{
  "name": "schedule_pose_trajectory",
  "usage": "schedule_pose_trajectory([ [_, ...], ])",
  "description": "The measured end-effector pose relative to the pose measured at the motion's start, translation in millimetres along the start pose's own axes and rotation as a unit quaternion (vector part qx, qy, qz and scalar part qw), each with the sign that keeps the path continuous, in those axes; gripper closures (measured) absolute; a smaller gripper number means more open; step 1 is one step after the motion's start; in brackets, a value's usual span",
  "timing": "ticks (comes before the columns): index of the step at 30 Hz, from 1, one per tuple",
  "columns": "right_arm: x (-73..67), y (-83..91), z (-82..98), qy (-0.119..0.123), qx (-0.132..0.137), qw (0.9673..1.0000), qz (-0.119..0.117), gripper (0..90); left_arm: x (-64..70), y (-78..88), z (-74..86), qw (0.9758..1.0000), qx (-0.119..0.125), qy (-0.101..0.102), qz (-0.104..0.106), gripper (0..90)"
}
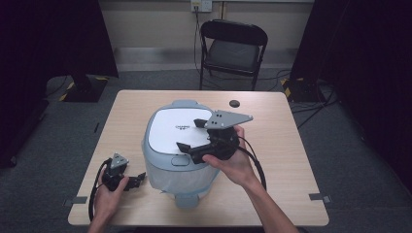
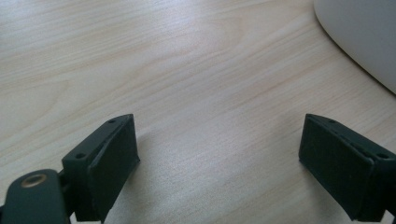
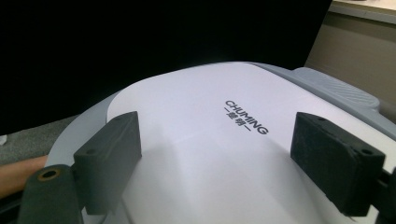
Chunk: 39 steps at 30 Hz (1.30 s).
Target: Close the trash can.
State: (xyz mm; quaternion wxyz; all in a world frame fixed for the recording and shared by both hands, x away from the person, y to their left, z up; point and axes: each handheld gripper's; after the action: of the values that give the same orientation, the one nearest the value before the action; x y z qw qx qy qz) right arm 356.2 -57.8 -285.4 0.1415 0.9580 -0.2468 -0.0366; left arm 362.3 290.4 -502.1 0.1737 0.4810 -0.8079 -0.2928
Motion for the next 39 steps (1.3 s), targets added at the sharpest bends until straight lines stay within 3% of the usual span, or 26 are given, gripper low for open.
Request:
schedule_pose_trajectory([
  [7, -4.6, 2.2, 0.3, 0.007, -0.004, 0.9999, 0.008, 15.9, 0.3, 0.1, 0.0, 1.0, 0.0, 0.0, -0.002, 11.1],
  [8, -8.7, 2.8, 1.4, 0.015, -0.013, 0.9997, 0.012, 16.7, 0.3, 0.1, 0.0, 1.0, 0.0, 0.001, -0.001, 11.1],
  [11, -12.5, 3.7, 4.2, 0.024, -0.009, 0.9996, 0.015, 16.7, 0.4, 0.0, 0.1, 1.0, 0.0, 0.001, -0.001, 11.1],
  [12, -15.8, 4.6, 4.9, 0.028, -0.005, 0.9993, 0.025, 17.0, 0.3, 0.0, 0.1, 1.0, 0.0, 0.001, -0.001, 11.1],
  [20, -10.2, 2.6, 3.3, 0.017, -0.006, 0.9998, 0.009, 17.3, 0.2, 0.0, 0.0, 1.0, 0.0, 0.001, -0.001, 11.1],
  [26, -5.0, -1.3, 0.3, -0.006, 0.001, 1.0, 0.001, 17.8, 0.3, 0.0, 0.0, 1.0, 0.0, 0.001, -0.001, 11.1],
  [39, 10.7, 5.7, -6.0, -0.018, 0.013, 0.9995, 0.023, 17.6, 0.3, 0.0, 0.0, 1.0, 0.0, 0.001, -0.001, 11.1],
])
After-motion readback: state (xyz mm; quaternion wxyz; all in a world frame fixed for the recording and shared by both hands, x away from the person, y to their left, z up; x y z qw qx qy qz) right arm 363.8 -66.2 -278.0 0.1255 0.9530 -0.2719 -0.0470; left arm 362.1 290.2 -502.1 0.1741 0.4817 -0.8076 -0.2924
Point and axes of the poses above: each handheld gripper's, and its own axes: y roughly backward along the jaws, z roughly out of its underside, x roughly to its right, and after that the axes turned 3 degrees about x, right-handed
